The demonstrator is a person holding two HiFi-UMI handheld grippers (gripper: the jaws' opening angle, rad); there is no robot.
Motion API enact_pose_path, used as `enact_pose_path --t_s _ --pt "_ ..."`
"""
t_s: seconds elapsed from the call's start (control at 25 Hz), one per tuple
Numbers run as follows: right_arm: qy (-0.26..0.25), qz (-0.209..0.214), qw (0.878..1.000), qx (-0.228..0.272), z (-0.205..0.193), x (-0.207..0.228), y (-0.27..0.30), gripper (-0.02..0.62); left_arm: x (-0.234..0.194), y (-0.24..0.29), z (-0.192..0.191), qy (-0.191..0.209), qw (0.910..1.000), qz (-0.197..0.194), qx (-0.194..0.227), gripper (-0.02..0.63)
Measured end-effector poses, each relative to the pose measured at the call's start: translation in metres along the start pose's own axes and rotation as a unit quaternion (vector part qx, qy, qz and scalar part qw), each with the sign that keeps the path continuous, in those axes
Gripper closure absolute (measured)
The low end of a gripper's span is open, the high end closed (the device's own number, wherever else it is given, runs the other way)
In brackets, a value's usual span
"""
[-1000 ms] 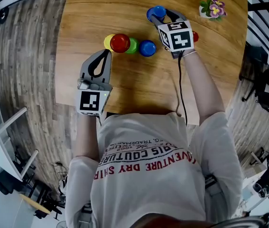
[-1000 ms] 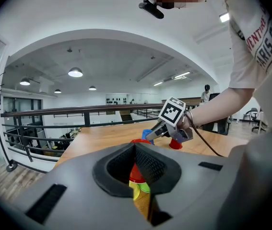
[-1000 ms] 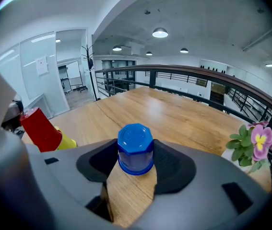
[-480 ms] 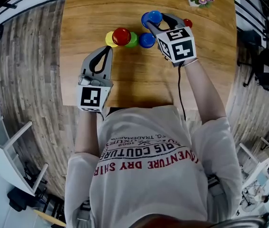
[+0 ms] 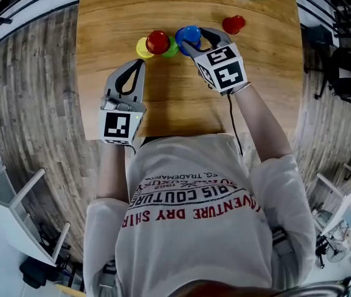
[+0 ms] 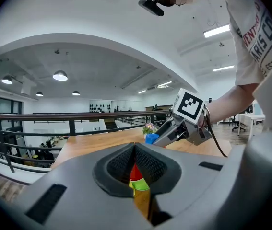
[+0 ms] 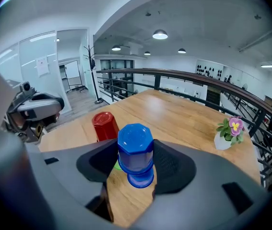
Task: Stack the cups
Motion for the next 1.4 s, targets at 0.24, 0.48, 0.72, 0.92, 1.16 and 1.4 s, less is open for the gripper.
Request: enact_pose_path --t_s 0.24,0.48,0.72,0.92,1.16,1.4 --pt "-0.011 -0.004 1.0 -0.012 -0.006 -0.011 0.008 0.353 -0.005 -0.002 -0.002 -0.004 1.0 -0.003 0.003 0.589" --pt "-0.008 -0.005 1.0 -0.012 -0.009 -0.017 0.012 0.353 -0.009 -0.008 -0.007 -0.008 1.0 0.004 -0.002 0.589" --pt "0.001 -0.005 1.0 -0.007 -0.013 -0.018 0.015 0.351 -0.011 -0.011 -0.008 -0.013 0.9999 0.009 -0.001 0.589" --pt "0.019 -0.005 1.0 0.019 -0.014 -0.017 0.005 0.293 -0.005 -0.009 -0.01 -0.013 0.9999 0.002 -0.005 0.589" --pt "0.044 -0.007 0.997 0.062 -0.017 -0.003 -0.028 0.293 0.014 0.004 -0.003 -0.006 0.9997 -0.025 -0.002 0.589" --pt "0.07 -0.053 0.995 0.055 -0.05 0.037 -0.052 0.293 0.042 0.033 0.002 0.003 0.9979 -0.064 -0.003 0.589"
Point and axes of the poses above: the fingertips, and each gripper's own axes: y forward along the fingers, x to its right, z out of its top, the point moved 10 cm from there along -y, backward along the fingers, and after that the axes turned 2 degrees about y, right-handed, at the moved point
